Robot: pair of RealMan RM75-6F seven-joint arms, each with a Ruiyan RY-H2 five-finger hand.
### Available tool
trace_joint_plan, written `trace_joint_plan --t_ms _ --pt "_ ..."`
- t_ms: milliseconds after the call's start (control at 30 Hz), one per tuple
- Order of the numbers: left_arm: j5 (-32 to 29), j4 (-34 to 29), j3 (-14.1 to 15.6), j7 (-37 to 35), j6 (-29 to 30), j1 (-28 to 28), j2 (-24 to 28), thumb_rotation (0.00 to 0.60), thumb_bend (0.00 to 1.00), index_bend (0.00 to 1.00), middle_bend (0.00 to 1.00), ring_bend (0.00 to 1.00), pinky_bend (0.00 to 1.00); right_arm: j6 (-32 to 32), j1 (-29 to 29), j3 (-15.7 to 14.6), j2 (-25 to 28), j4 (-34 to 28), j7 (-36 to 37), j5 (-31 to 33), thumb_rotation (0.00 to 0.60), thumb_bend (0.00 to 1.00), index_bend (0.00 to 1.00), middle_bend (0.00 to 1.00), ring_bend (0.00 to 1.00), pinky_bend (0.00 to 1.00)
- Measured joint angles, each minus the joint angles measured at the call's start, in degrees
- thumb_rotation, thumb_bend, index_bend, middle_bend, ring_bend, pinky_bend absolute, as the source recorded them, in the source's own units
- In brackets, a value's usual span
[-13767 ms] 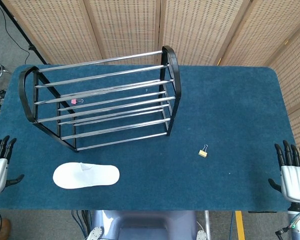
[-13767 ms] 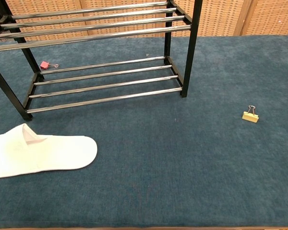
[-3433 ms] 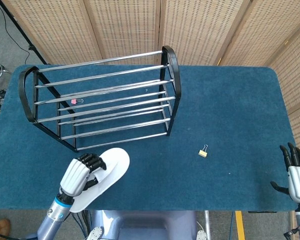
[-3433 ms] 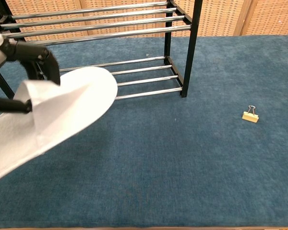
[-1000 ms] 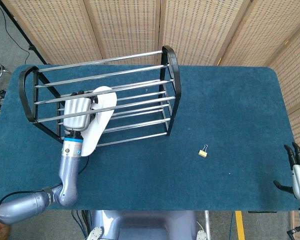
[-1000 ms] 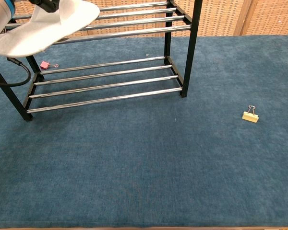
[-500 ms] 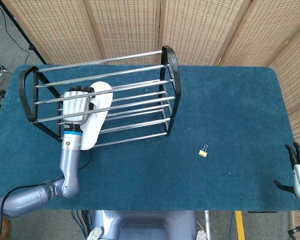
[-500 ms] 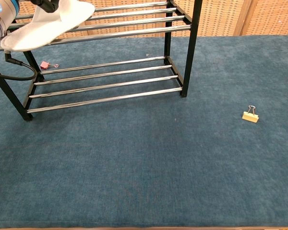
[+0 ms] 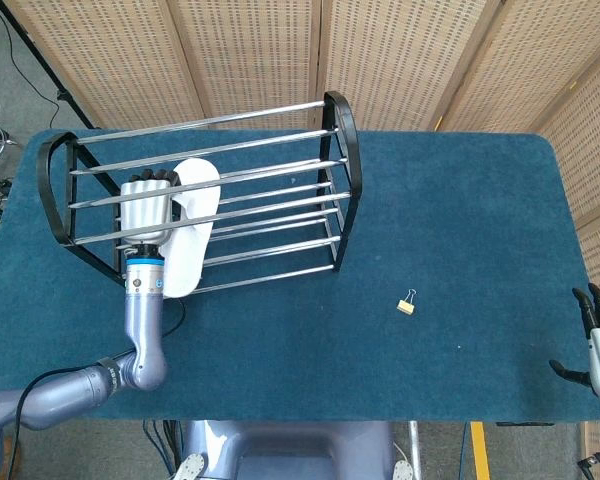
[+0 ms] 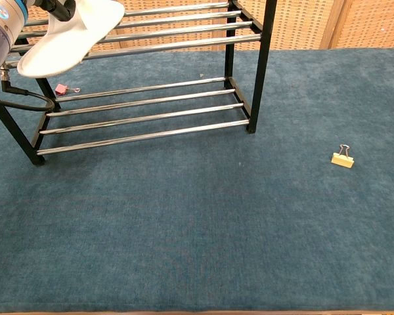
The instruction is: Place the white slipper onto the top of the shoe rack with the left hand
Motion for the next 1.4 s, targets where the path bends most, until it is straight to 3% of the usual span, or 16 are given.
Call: trace_joint_plan --t_ms 133,300,400,867,1400 --pt "0.14 -1.49 0.36 -0.29 0.31 0.21 0.67 0.6 0.42 0.48 0.4 0.27 0.53 -0.01 0.01 -0.05 0.0 -0.09 -0.09 -0.05 0.6 0.0 0.0 0.0 0.0 0.0" --pt "0.37 -4.3 1.24 -0.02 0.62 0.75 2.55 0.6 0.33 0.45 0.37 0.25 0.53 -0.17 0.08 -0.18 -0.05 -0.2 -0.31 -0.11 0.6 0.0 0.0 0.0 0.0 0.0" --pt "0.3 -5.76 1.77 0.22 0.69 1.08 3.48 0.6 0.29 0.44 0.36 0.24 0.52 -0.11 0.07 -0.19 -0.03 -0.28 -0.32 -0.15 0.6 0.0 0.0 0.0 0.0 0.0" --pt "1.36 -13.0 5.25 1.73 2.5 2.94 6.89 0.6 0.29 0.44 0.35 0.24 0.51 -0.19 0.11 -0.28 -0.05 -0.43 -0.53 -0.06 0.6 0.0 0.0 0.0 0.0 0.0" --pt "5.3 -21.76 8.66 4.78 5.79 3.67 7.4 0.6 0.29 0.44 0.35 0.25 0.48 -0.15 0.11 -0.34 0.02 -0.67 -0.55 -0.08 0.6 0.0 0.0 0.0 0.0 0.0"
